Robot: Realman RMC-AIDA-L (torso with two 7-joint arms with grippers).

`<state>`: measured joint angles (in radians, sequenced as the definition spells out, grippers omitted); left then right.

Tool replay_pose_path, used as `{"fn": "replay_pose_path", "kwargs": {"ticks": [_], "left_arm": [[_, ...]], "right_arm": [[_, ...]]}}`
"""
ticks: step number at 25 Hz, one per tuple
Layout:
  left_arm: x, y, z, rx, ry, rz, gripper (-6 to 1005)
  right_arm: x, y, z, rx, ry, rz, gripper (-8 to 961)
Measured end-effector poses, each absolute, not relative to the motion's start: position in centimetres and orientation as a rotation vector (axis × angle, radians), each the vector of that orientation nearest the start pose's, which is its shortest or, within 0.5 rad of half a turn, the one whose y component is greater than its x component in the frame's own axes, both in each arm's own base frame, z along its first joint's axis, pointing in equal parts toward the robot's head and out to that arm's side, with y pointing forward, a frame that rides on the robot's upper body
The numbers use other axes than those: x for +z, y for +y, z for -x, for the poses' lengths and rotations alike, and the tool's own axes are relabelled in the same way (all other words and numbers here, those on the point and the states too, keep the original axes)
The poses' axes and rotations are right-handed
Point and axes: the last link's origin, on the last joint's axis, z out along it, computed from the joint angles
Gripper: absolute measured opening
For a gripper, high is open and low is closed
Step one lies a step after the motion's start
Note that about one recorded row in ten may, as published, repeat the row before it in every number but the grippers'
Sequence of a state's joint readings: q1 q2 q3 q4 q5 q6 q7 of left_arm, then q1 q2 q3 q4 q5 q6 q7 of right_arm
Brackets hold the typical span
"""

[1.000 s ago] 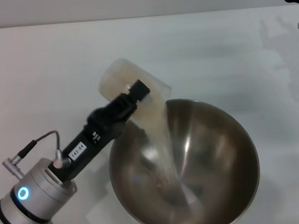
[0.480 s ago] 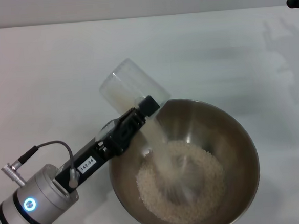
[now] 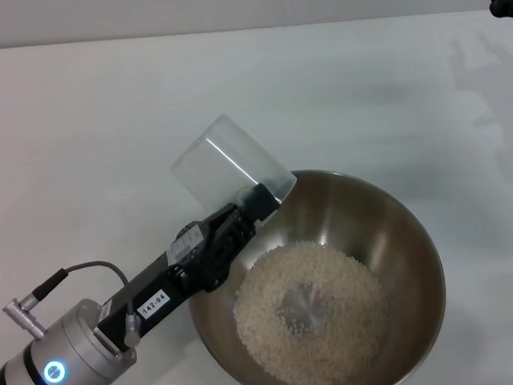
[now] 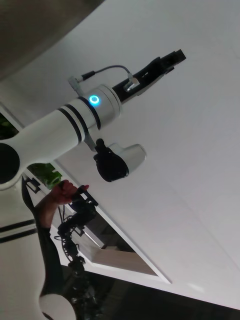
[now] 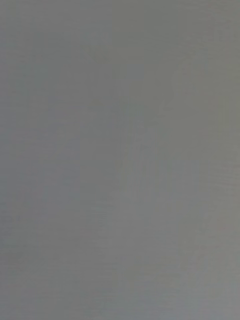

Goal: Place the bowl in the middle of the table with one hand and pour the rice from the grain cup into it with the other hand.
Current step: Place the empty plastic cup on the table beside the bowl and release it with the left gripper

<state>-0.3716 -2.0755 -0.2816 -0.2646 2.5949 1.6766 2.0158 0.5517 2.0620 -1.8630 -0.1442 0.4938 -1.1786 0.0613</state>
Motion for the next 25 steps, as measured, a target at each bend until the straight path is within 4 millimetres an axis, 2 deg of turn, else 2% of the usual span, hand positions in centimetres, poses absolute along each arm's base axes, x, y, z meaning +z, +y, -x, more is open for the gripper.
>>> {"fn": "replay_pose_path", "kwargs": {"ticks": [6,7,9,10,11,13,15,16,18,20,21,24,25], "left_arm": [[-8.1,21.7,22.8,-0.010,1.656,1.004,31],[-7.8,21.9,22.9,-0.087,1.522,1.136,31],[-7.2,22.2,23.3,-0.166,1.361,1.271,31],[-6.7,22.5,23.9,-0.258,1.190,1.401,30],[-6.7,22.5,23.9,-0.258,1.190,1.401,30],[-6.4,22.7,24.2,-0.317,1.080,1.469,30],[-5.0,23.4,25.4,-0.484,0.732,1.598,30],[-5.0,23.4,25.4,-0.484,0.732,1.598,31],[-4.2,23.9,26.2,-0.561,0.543,1.634,31],[-3.3,24.9,28.1,-0.665,0.195,1.665,34],[-3.3,24.9,28.1,-0.665,0.195,1.665,35],[-3.1,25.8,29.9,-0.691,-0.066,1.669,39],[-3.4,26.3,31.0,-0.689,-0.223,1.673,41]], "right_arm": [[1.8,38.0,-29.3,0.705,0.324,1.555,422],[1.8,38.1,-29.2,0.707,0.322,1.555,422],[1.8,38.2,-28.9,0.714,0.318,1.553,422],[1.9,38.4,-28.7,0.720,0.315,1.551,422],[1.9,38.4,-28.7,0.720,0.315,1.551,422],[1.9,38.6,-28.5,0.726,0.312,1.550,422],[2.0,38.9,-28.1,0.737,0.307,1.545,422],[2.0,38.9,-28.1,0.737,0.307,1.545,422],[2.1,39.2,-27.7,0.750,0.305,1.537,422],[2.5,39.3,-27.5,0.772,0.307,1.510,422],[2.5,39.3,-27.5,0.772,0.307,1.510,422],[2.7,39.3,-27.4,0.787,0.314,1.495,422],[2.7,39.2,-27.4,0.793,0.319,1.488,422]]}}
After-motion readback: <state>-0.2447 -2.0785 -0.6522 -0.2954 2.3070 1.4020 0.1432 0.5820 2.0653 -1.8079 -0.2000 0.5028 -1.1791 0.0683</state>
